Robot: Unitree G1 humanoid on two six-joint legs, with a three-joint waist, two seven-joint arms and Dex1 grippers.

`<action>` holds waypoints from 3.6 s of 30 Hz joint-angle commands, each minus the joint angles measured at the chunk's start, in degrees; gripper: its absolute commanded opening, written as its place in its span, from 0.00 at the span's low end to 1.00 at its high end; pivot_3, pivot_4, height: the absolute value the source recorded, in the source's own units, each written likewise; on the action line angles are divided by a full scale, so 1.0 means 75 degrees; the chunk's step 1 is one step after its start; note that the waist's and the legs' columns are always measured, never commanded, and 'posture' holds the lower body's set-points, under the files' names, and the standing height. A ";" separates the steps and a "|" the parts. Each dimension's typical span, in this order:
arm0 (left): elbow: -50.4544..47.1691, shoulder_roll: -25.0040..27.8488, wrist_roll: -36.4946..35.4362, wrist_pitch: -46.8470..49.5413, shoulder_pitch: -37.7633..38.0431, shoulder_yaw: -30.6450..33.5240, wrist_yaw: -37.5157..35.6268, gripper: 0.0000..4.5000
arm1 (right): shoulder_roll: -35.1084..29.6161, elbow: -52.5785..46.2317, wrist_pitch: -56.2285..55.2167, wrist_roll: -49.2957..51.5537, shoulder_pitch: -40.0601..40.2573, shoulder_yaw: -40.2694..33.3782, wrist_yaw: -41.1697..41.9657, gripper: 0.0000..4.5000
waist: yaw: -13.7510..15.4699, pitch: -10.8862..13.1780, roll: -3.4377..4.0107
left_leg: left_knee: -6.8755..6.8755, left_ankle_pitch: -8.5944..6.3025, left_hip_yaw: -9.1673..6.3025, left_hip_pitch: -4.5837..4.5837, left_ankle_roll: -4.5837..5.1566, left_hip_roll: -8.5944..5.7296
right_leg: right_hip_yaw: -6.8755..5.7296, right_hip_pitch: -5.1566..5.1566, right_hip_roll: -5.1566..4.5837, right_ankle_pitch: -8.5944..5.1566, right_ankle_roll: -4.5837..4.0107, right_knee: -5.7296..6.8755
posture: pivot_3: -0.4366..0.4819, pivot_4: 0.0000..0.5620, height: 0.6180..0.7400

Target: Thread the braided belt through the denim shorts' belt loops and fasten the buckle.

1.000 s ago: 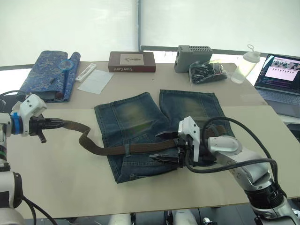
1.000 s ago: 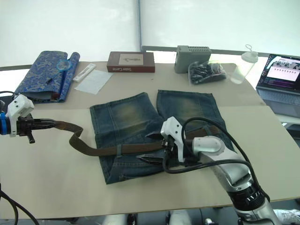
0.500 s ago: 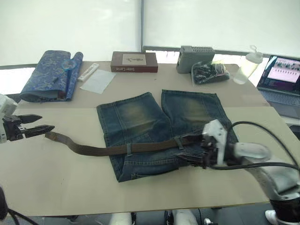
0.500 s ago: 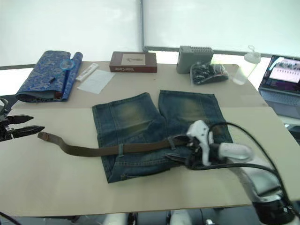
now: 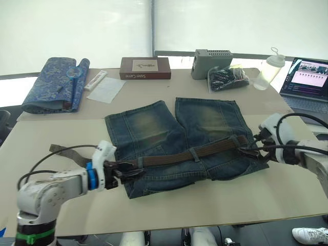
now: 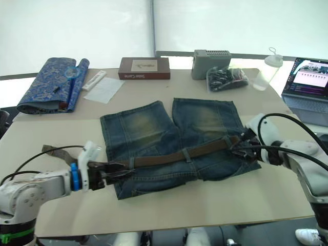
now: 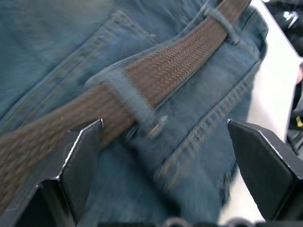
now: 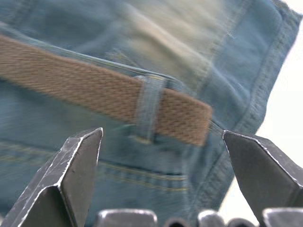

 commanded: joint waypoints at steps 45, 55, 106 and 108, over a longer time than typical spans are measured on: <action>1.0454 0.1395 0.5612 -0.9067 -0.5470 -0.2909 -0.1396 0.05 | 0.4258 0.5634 -0.2277 -0.3208 -0.4451 0.1894 -0.1547 0.03 | -0.0221 -0.0044 0.0010 | 0.0004 0.0056 -0.0006 0.0002 0.0027 0.0006 | -0.0019 -0.0074 0.0007 0.0011 0.0013 0.0093 | 0.48 0.27 0.74; 0.8565 0.1587 0.4525 -1.0048 -0.4454 -0.1583 -0.2746 0.05 | 0.4091 0.4596 -0.4098 -0.2377 -0.3998 0.0816 -0.1185 0.03 | -0.0232 -0.0031 0.0009 | 0.0002 0.0084 0.0048 -0.0093 -0.0019 -0.0021 | -0.0015 -0.0136 -0.0006 0.0013 0.0017 0.0105 | 0.48 0.27 0.74; 0.1111 0.1738 0.2823 -0.4920 0.1307 -0.2193 -0.1705 0.00 | 0.1814 -0.0844 -0.4739 -0.1323 0.0411 0.3166 0.1862 0.01 | -0.0033 -0.0009 0.0031 | 0.0019 -0.0116 -0.0122 0.0080 -0.0033 -0.0077 | 0.0185 0.0002 0.0121 -0.0074 0.0051 -0.0015 | 0.48 0.27 0.74; 0.0971 0.1570 0.2488 -0.5182 0.1631 -0.1493 -0.1664 0.00 | 0.2181 -0.0883 -0.4739 -0.0885 0.0419 0.2719 0.1763 0.01 | -0.0059 -0.0011 0.0031 | 0.0018 -0.0116 -0.0126 0.0114 -0.0035 -0.0067 | 0.0185 0.0013 0.0119 -0.0075 0.0050 -0.0018 | 0.48 0.27 0.74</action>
